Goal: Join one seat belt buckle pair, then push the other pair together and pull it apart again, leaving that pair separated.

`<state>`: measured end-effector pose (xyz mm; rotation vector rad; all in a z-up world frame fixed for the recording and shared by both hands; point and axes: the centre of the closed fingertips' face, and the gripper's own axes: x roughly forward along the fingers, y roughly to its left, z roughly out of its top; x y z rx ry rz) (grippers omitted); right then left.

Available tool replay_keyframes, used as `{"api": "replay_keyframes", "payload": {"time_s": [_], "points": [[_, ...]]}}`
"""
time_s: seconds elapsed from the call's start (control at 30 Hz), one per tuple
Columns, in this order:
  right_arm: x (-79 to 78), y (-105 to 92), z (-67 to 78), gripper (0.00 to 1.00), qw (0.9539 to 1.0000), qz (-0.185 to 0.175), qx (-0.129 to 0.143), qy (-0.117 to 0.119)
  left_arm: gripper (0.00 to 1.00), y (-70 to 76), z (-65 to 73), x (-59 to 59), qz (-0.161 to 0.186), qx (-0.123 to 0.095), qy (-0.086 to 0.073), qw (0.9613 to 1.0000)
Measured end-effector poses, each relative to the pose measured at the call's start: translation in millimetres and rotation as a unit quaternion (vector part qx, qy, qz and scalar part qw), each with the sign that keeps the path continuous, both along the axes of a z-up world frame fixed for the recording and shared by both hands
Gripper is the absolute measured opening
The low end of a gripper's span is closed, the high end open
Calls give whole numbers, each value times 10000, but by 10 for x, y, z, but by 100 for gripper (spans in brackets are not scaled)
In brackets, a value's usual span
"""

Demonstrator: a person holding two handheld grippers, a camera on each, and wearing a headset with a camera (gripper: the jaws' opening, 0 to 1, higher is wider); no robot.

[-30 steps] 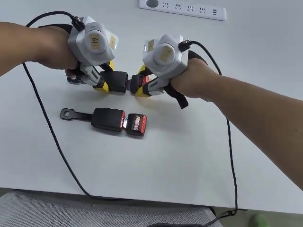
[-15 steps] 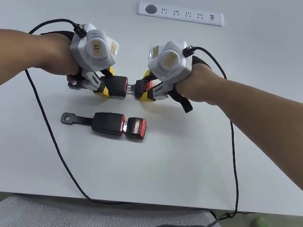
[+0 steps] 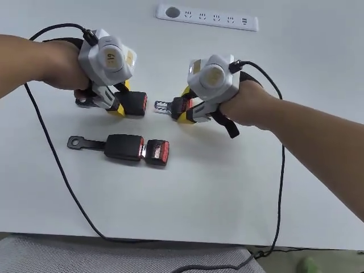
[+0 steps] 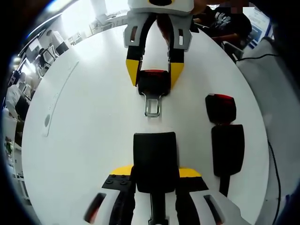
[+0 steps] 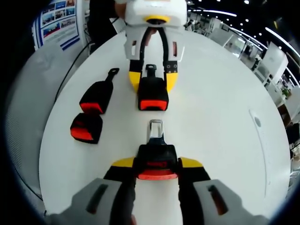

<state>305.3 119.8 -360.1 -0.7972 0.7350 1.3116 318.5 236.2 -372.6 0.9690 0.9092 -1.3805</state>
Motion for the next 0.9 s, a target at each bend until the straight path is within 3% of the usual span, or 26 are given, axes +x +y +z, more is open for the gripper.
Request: {"api": "replay_keyframes", "payload": {"time_s": [0.6,0.83,0.9], "points": [[-50,-739,-85,35,9990,-260,-373,1,33,-4,12,-4,46,69,-97,9999],[-60,-773,-99,36,9984,-249,-505,-64,33,-8,20,-3,77,60,-123,9999],[-23,-766,-85,39,9979,-212,-569,-205,34,-5,23,0,125,69,-156,9998]]}}
